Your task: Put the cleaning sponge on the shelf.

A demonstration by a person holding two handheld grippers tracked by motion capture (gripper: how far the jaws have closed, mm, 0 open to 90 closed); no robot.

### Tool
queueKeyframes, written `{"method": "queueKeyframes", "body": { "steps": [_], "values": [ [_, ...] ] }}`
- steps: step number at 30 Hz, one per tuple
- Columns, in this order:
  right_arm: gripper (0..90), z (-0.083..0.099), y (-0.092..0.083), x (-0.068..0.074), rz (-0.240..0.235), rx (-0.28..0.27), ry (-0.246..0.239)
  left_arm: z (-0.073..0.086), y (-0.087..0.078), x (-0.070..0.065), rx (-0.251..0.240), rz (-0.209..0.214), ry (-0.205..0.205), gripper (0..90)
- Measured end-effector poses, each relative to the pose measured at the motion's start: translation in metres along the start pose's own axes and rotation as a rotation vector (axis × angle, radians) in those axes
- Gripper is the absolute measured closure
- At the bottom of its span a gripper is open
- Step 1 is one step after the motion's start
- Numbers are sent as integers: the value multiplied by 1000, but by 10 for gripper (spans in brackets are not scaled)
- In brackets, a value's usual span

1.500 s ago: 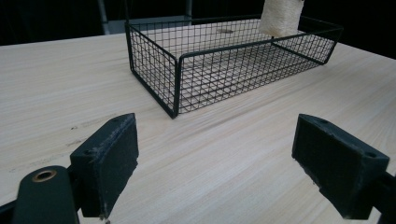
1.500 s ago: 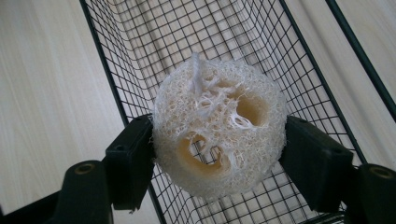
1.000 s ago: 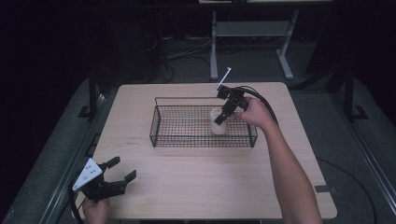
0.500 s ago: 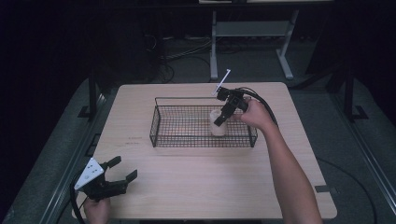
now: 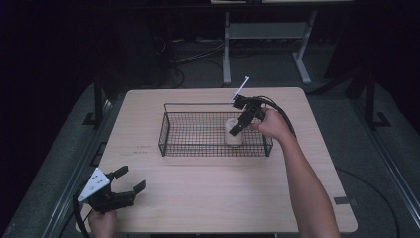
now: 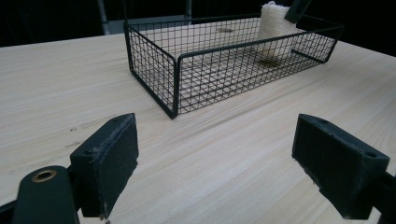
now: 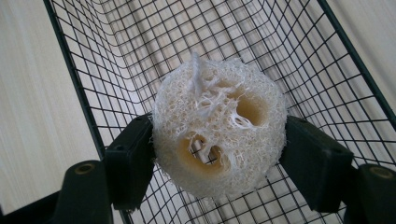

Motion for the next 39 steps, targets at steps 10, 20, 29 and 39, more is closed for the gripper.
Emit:
{"method": "queueKeyframes", "body": {
  "steps": [10, 20, 29, 39],
  "values": [
    [290, 9, 11, -6, 5, 6, 13, 0, 0, 0, -1, 3, 1, 139],
    [286, 10, 14, -7, 0, 11, 17, 1, 0, 0, 2, 6, -3, 139],
    [270, 8, 13, -2, -2, 4, 6, 0, 0, 0, 0, 5, -2, 138],
    [210, 9, 2, -2, 1, -18, 12, 0, 0, -1, -2, 5, 1, 138]
  ]
}}
Point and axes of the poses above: each handheld gripper's, and its own axes: y roughly forward along the jaws, z roughly out of its underside, x roughly to its left, the point moved 8 cm from there along y, roughly forward along the jaws, and after that the axes turned 14 degrees about y, right-handed, at the moved point
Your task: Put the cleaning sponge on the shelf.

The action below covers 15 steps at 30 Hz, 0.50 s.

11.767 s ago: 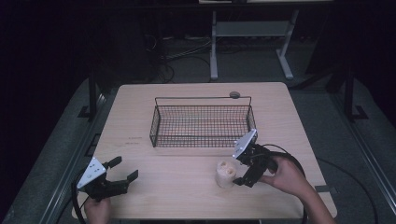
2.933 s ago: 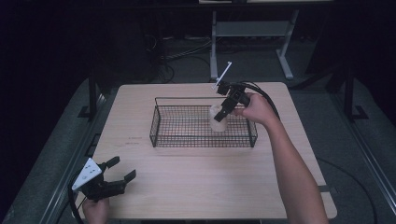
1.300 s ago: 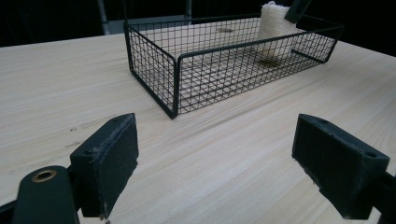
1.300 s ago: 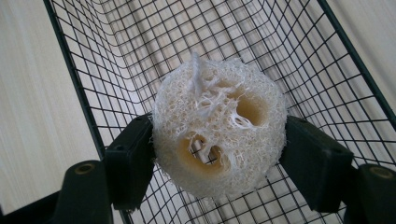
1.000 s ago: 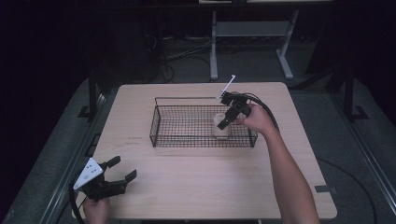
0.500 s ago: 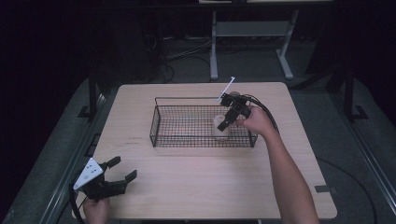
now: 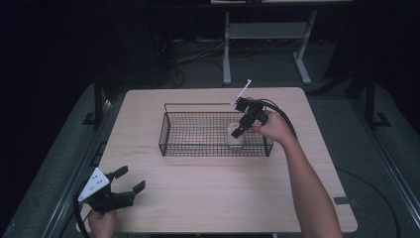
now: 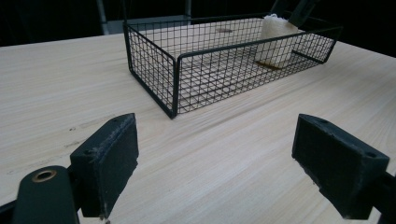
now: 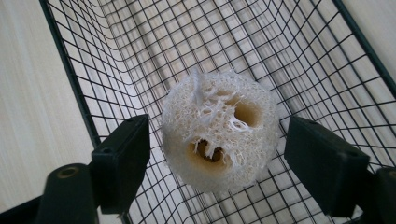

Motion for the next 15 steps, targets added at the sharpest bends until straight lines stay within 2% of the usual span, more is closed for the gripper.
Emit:
{"method": "queueKeyframes", "body": {
  "steps": [15],
  "values": [
    [185, 4, -22, 7, 6, -43, -8, 0, 0, -1, 4, 3, 4, 138]
  ]
}}
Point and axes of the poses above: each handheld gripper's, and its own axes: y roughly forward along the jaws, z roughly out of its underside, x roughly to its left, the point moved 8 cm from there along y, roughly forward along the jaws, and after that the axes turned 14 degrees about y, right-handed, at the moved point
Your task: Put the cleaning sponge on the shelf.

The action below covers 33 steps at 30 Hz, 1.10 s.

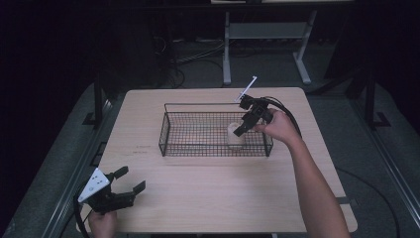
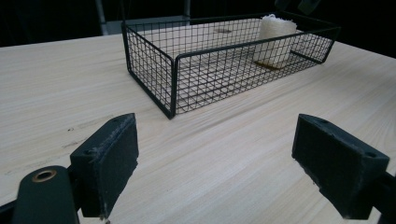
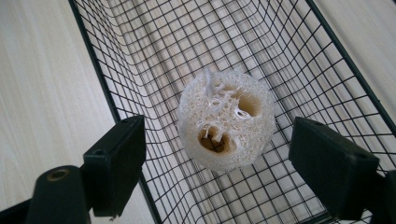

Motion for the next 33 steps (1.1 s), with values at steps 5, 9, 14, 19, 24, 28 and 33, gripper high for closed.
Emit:
{"method": "queueKeyframes", "body": {
  "steps": [5, 9, 14, 19, 24, 28, 33],
  "values": [
    [181, 2, -6, 3, 4, -10, -13, 0, 0, 0, -3, -1, -2, 139],
    [180, 5, -11, 5, 4, -23, -23, 0, 0, 0, -5, -1, -4, 138],
    [179, 13, -14, 7, -3, -34, -20, -1, 2, -2, -1, 4, 1, 138],
    [176, 20, -16, 10, -2, -30, -24, -1, 2, -1, -2, 3, 1, 139],
    [176, 27, -21, 13, -1, -38, -29, -1, 2, -2, -1, 2, 2, 138],
    [176, 33, -25, 18, -1, -49, -38, 0, 2, -2, 0, 3, 3, 139],
    [176, 39, -30, 24, 0, -63, -53, -1, 2, -2, 2, 4, 3, 138]
  ]
}}
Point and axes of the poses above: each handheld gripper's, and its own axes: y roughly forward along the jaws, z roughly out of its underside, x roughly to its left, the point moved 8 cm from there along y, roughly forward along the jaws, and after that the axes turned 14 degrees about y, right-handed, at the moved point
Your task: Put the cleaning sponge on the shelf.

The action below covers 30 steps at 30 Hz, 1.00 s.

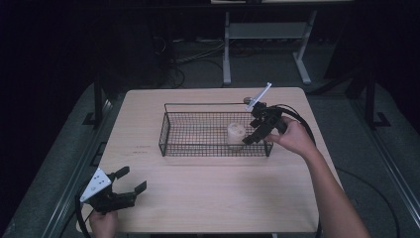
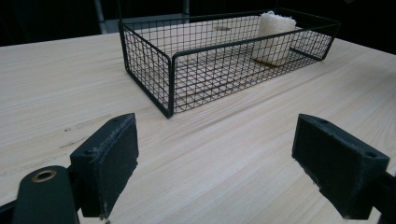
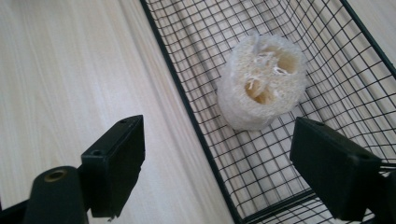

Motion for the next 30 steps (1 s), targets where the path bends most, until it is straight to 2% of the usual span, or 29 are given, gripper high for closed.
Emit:
{"method": "queueKeyframes", "body": {
  "steps": [5, 15, 17, 18, 30],
  "values": [
    [177, 10, -4, 9, -2, -1, -13, 0, 0, 0, 1, 2, 1, 138],
    [177, 27, -9, 17, -6, -16, -19, 0, 1, -1, 2, 1, 1, 138],
    [176, 32, -9, 19, -2, 2, -25, 0, 1, -1, 4, 3, 1, 138],
    [177, 35, -10, 22, -3, -20, -36, 0, 1, -1, 5, 2, 2, 139],
    [177, 61, -8, 35, -8, -30, -44, 1, 2, -2, 8, 6, 7, 138]
  ]
}}
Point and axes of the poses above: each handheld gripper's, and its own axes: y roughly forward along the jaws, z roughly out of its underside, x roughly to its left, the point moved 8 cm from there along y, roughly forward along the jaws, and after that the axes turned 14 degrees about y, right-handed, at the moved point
